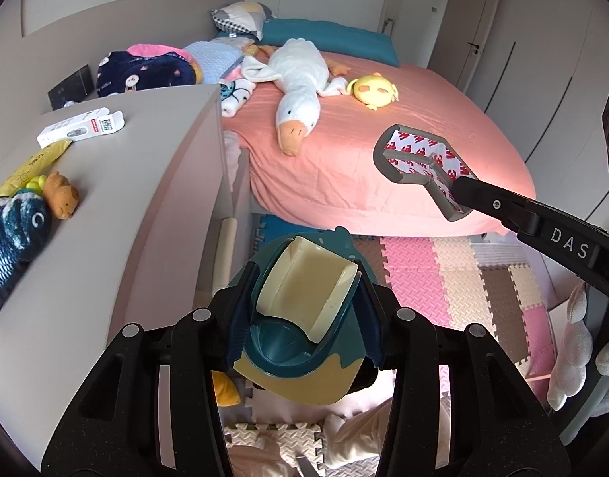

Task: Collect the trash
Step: 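Carry the dustpan toy and the strip over the black bin, then open both tools to drop the items into the bin, then move both open tools back over the table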

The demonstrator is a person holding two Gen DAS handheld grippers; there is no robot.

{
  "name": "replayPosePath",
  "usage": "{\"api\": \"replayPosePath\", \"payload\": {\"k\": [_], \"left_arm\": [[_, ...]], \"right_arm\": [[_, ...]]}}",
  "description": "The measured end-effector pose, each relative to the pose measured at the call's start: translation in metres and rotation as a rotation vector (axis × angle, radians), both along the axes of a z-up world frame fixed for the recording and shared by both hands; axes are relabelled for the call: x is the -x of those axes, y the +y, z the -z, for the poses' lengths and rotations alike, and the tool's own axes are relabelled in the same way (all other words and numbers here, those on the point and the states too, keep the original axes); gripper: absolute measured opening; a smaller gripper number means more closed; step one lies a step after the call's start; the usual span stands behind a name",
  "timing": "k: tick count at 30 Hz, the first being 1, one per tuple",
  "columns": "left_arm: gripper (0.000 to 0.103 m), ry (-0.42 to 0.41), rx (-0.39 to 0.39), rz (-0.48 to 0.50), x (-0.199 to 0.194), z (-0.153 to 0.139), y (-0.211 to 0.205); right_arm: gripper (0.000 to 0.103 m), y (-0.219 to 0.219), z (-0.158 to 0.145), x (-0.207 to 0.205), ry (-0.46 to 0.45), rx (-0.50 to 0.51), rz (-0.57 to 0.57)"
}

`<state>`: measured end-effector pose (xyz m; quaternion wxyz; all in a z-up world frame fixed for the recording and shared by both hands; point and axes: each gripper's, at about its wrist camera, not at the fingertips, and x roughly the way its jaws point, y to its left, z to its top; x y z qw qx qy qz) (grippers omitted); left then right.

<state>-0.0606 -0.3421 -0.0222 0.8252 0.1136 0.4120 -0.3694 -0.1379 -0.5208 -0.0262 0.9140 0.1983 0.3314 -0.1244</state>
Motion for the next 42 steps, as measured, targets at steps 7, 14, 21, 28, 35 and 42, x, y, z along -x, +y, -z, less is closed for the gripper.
{"api": "replayPosePath", "payload": {"k": [7, 14, 21, 28, 35, 42], "left_arm": [[0.046, 0.002, -0.015, 0.053, 0.005, 0.001, -0.024], [0.046, 0.011, -0.026, 0.067, 0.007, 0.008, -0.034], [0.074, 0.046, 0.007, 0.066, 0.001, 0.016, -0.034], [0.096, -0.028, 0.098, -0.040, -0.004, -0.001, -0.012], [0.096, -0.034, 0.089, -0.087, -0.012, -0.004, 0.003], [0.096, -0.048, 0.081, -0.108, -0.013, -0.005, 0.017]], "right_arm": [[0.013, -0.019, 0.008, 0.006, 0.022, -0.015, 0.047], [0.013, -0.030, 0.019, 0.002, 0.053, -0.029, 0.071], [0.025, -0.036, 0.029, -0.011, 0.097, -0.029, 0.107], [0.070, -0.041, 0.023, -0.006, 0.076, 0.027, 0.226], [0.070, -0.035, 0.024, -0.010, 0.073, 0.007, 0.206], [0.070, -0.021, 0.024, -0.017, 0.076, 0.010, 0.171]]}}
